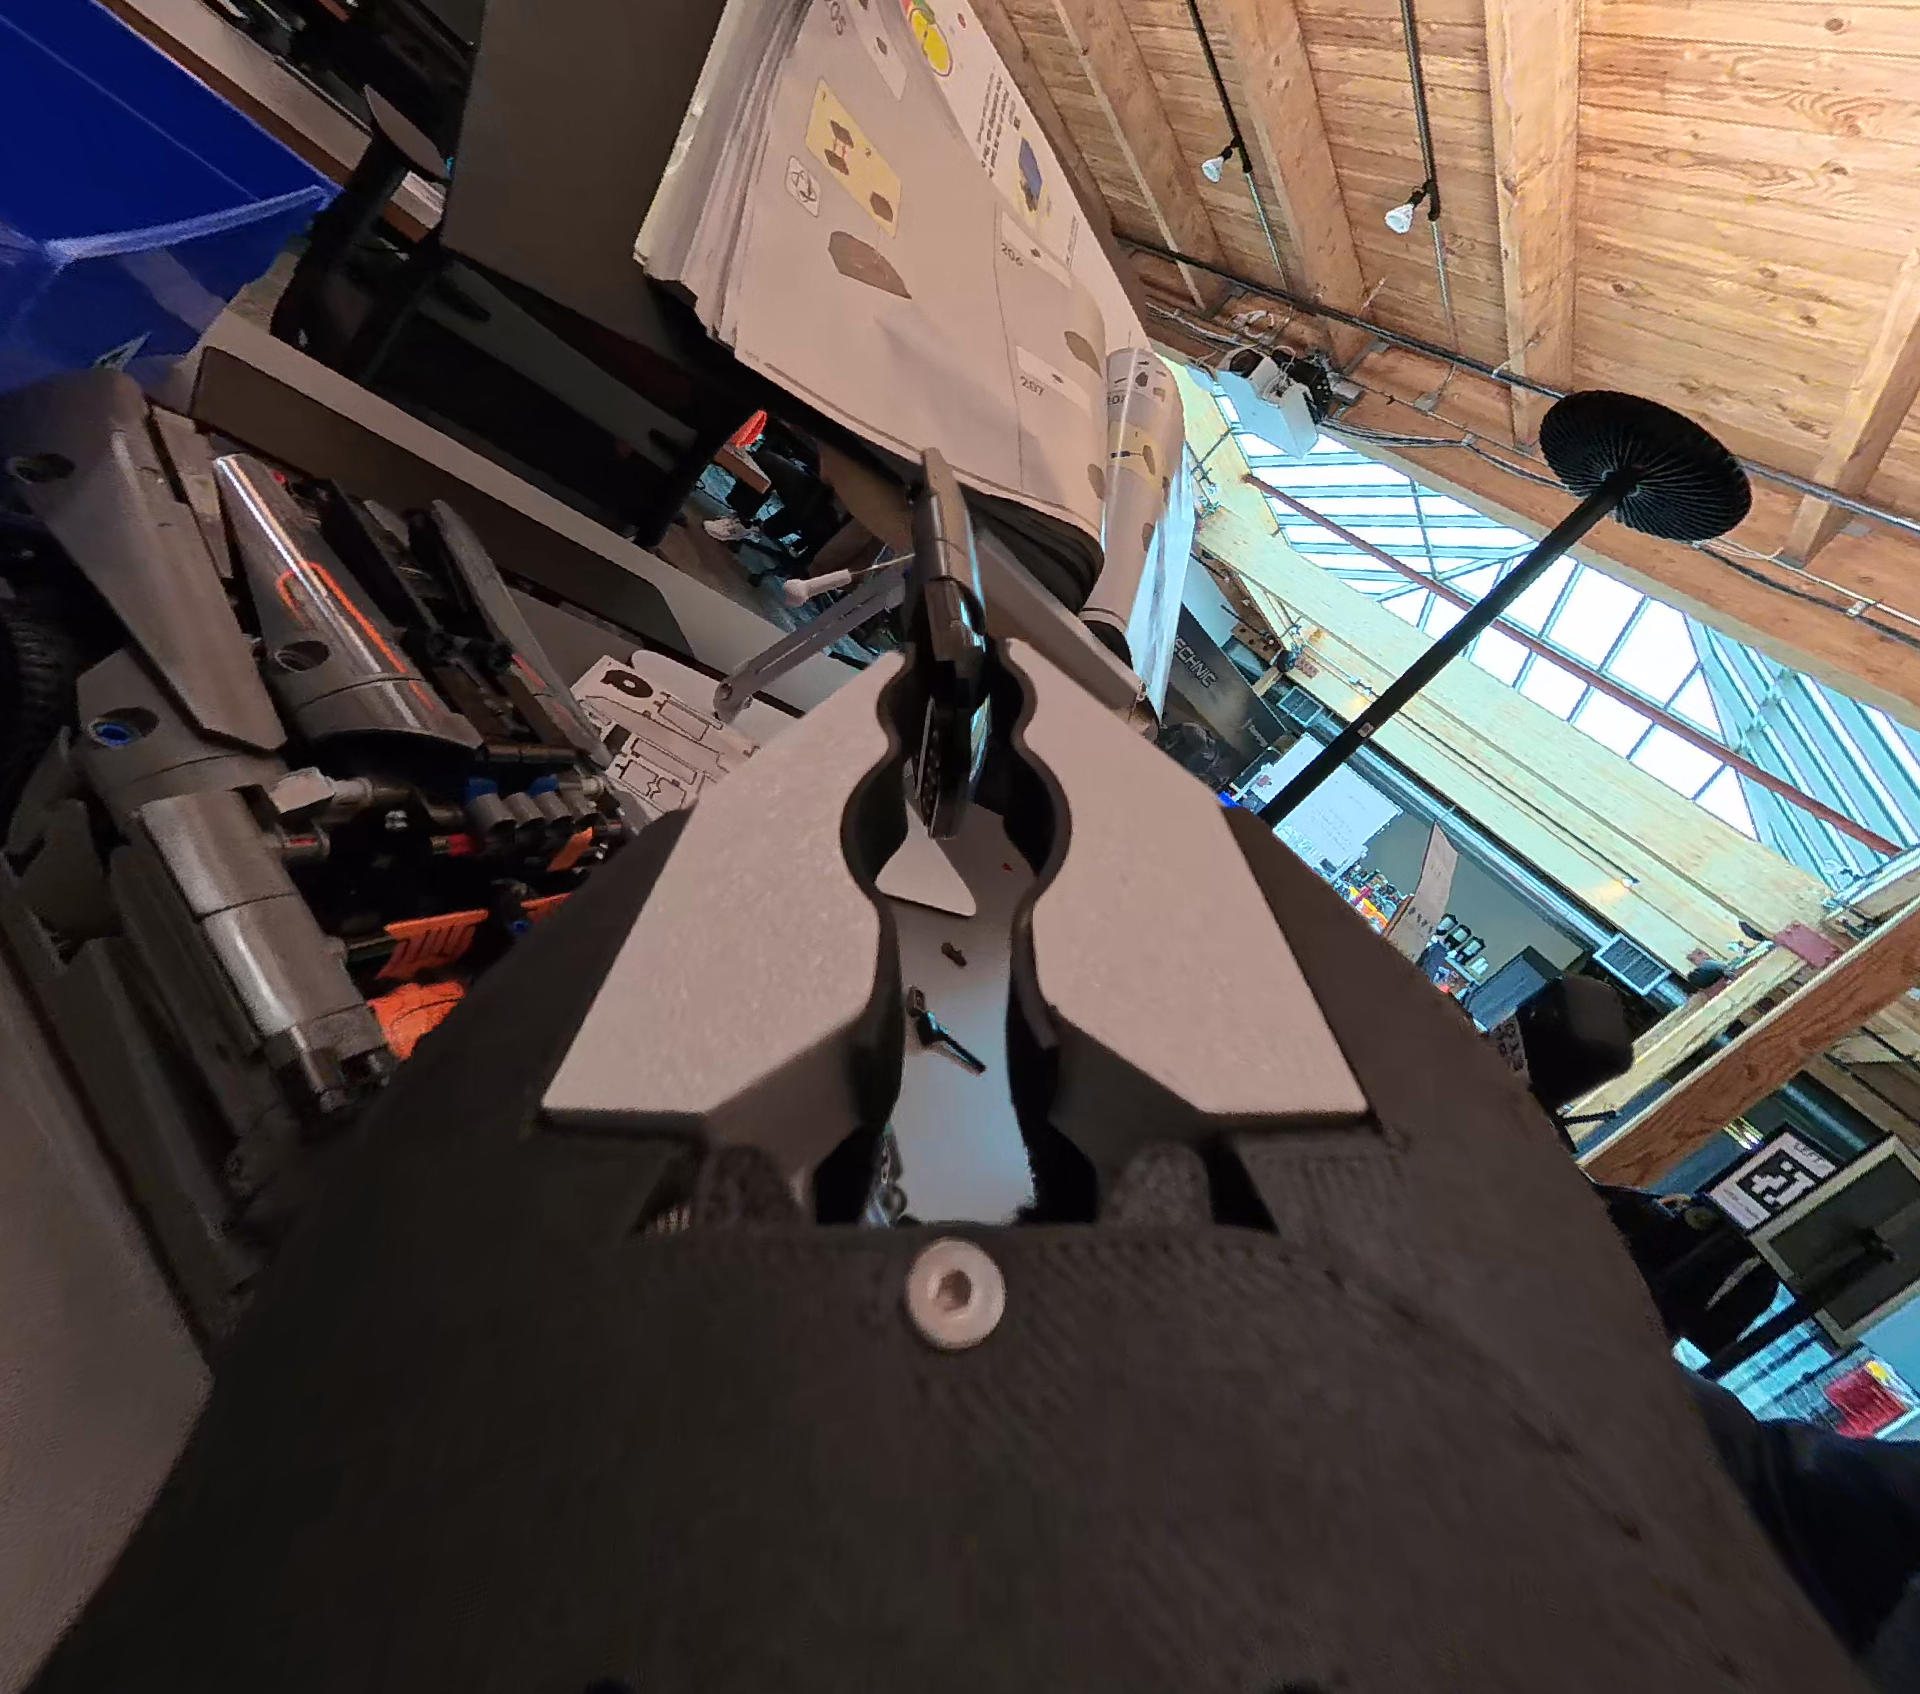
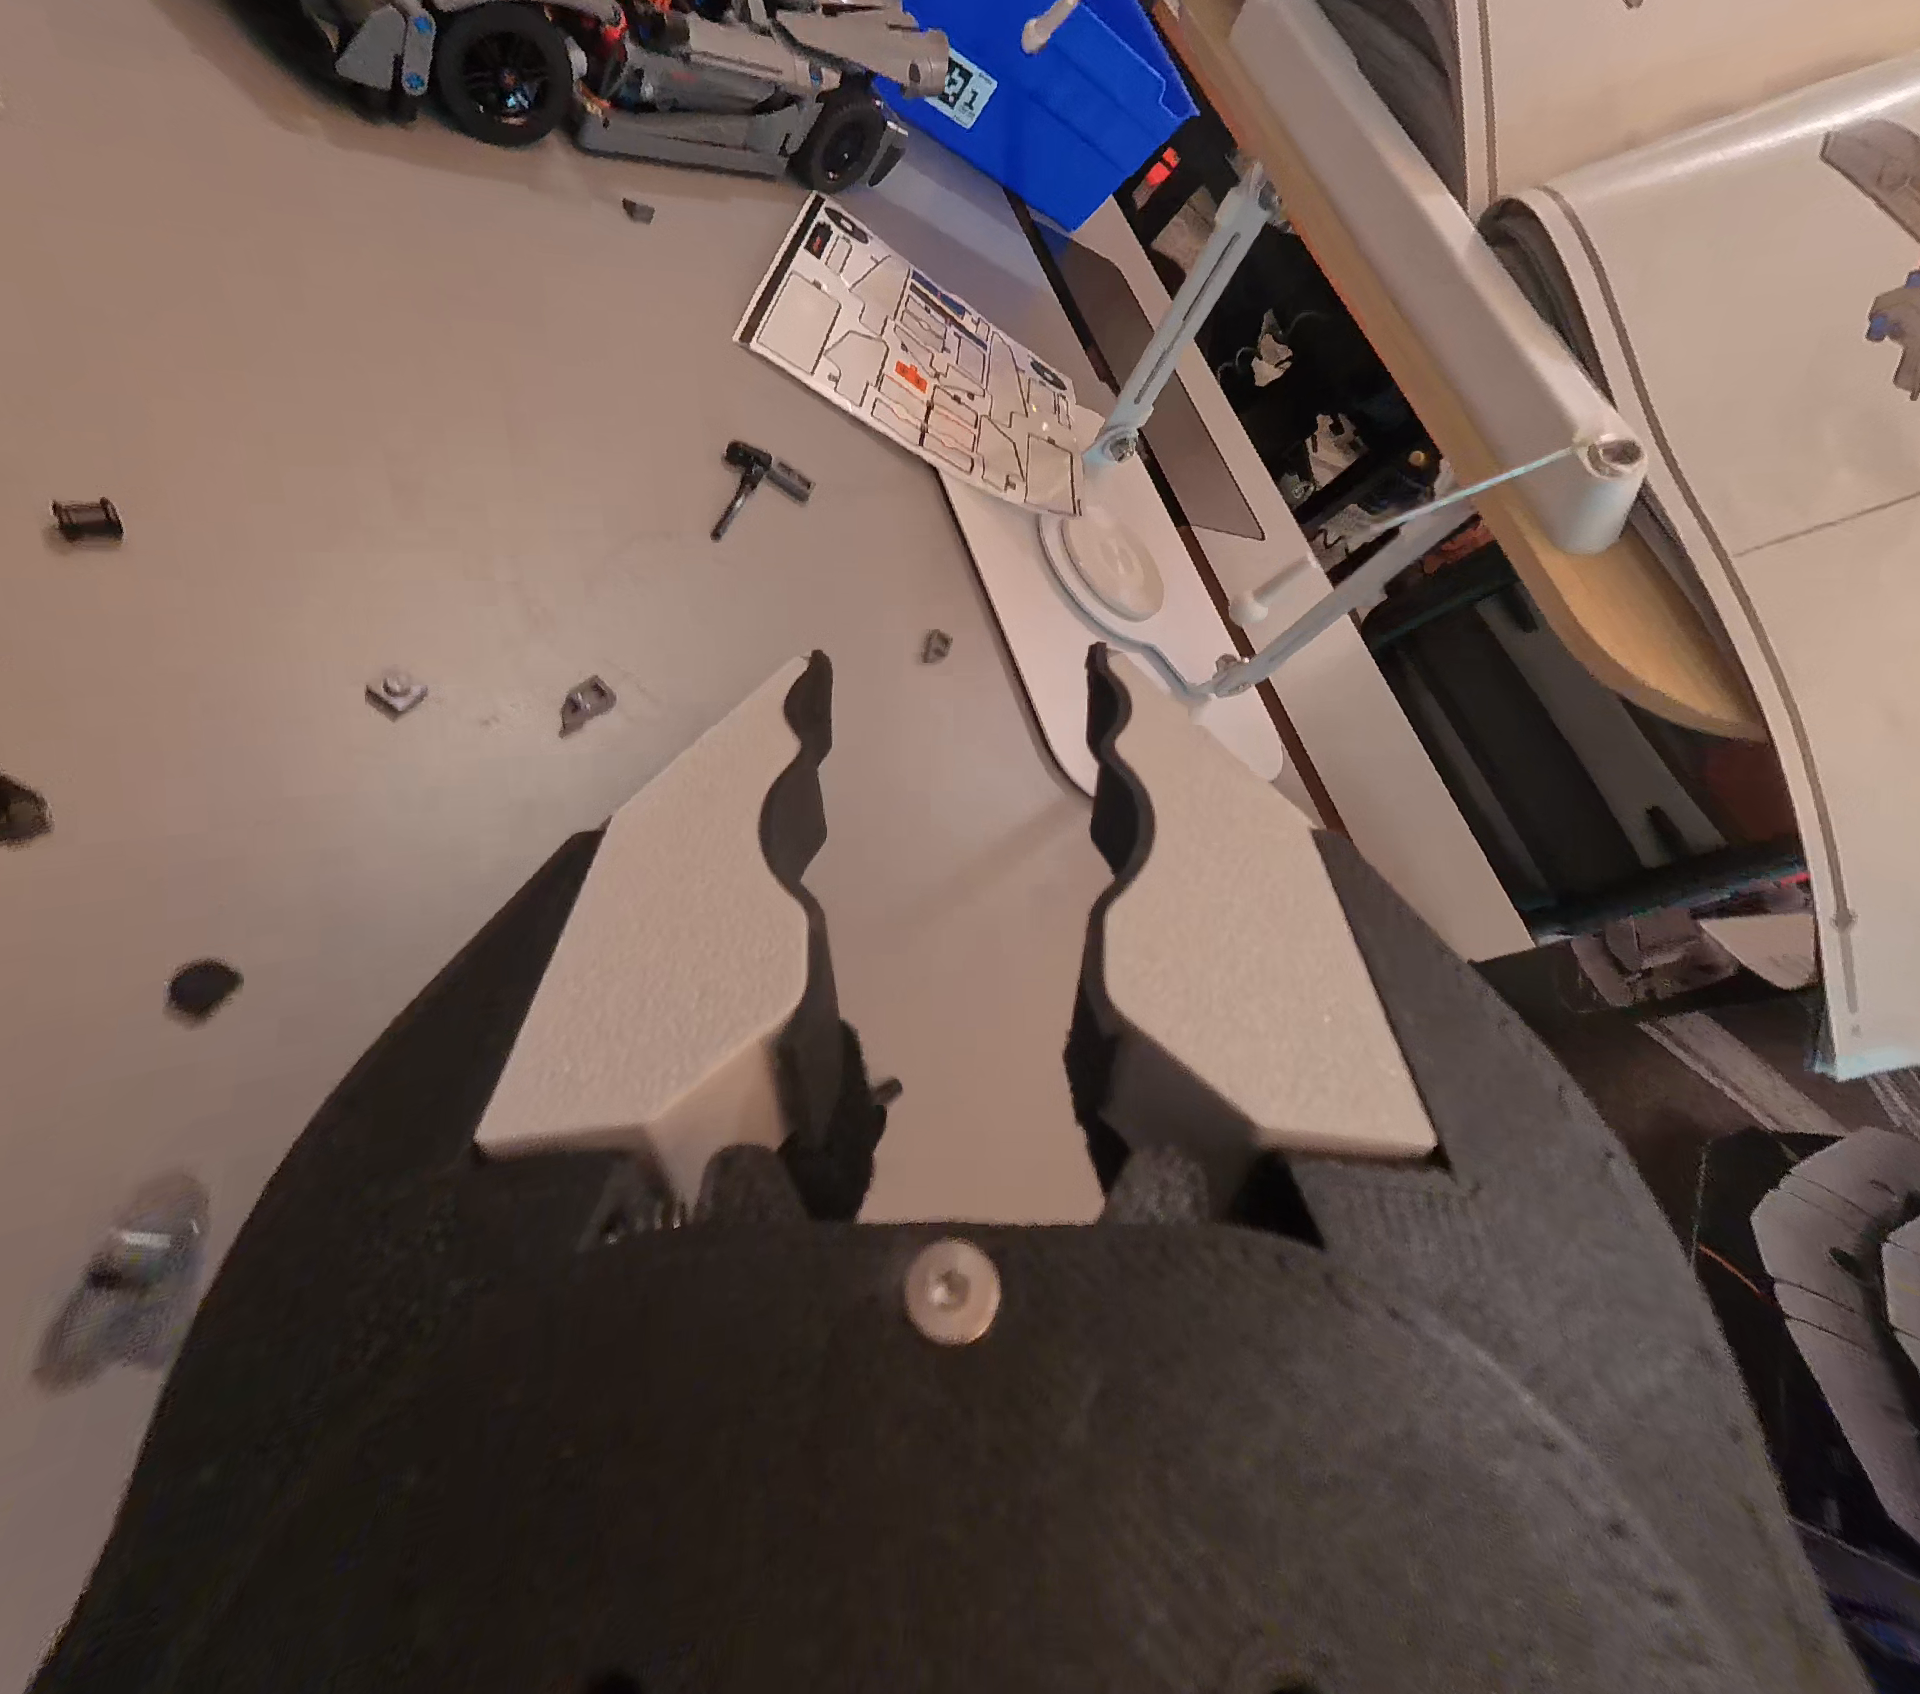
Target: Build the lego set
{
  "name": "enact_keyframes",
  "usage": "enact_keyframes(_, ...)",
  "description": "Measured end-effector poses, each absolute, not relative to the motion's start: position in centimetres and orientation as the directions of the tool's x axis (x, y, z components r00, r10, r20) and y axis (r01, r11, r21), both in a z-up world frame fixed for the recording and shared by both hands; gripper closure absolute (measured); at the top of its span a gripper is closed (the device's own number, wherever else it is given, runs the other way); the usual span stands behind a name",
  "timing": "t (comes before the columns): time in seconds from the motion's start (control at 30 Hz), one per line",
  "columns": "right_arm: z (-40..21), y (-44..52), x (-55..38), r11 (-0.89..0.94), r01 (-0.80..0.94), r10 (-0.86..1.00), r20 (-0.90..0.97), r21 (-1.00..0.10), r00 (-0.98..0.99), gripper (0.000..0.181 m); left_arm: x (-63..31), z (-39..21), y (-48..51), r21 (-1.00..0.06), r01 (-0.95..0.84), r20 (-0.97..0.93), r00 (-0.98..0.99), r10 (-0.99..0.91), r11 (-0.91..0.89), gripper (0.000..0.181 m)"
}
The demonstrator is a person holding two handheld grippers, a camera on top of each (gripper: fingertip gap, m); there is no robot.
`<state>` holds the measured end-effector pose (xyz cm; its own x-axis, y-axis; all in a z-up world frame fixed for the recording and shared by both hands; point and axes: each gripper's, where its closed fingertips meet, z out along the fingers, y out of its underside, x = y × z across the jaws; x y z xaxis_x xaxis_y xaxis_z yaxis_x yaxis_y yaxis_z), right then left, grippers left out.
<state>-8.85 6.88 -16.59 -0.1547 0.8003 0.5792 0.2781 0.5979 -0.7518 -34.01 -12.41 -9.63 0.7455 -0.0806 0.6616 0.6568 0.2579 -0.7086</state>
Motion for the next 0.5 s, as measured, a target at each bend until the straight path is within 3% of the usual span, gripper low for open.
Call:
enact_keyframes(0.13,-15.6,4.9,-10.5,0.619,0.259,0.784,0.602,-0.741,-0.151,0.133,-32.8,-8.5,-12.1,-0.726,0.634,0.626,0.77,-0.126,0.267,0.171)
enact_keyframes(0.23,-14.3,3.5,-11.7,0.532,0.208,0.846,0.511,-0.821,-0.15,0.131,-31.0,-7.5,-10.7,-0.74,0.628,0.605,0.778,-0.17,0.242,0.172)
enact_keyframes(0.4,-12.0,2.3,-11.9,0.12,0.115,0.955,0.084,-0.986,-0.284,0.13,-23.8,-5.8,-4.9,-0.816,0.57,0.522,0.798,-0.302,0.095,0.171)
enact_keyframes(0.5,-10.5,3.8,-10.7,-0.124,0.061,0.928,-0.138,-0.99,-0.346,0.127,-19.0,-6.0,-0.7,-0.845,0.535,0.498,0.771,-0.396,-0.02,0.172)
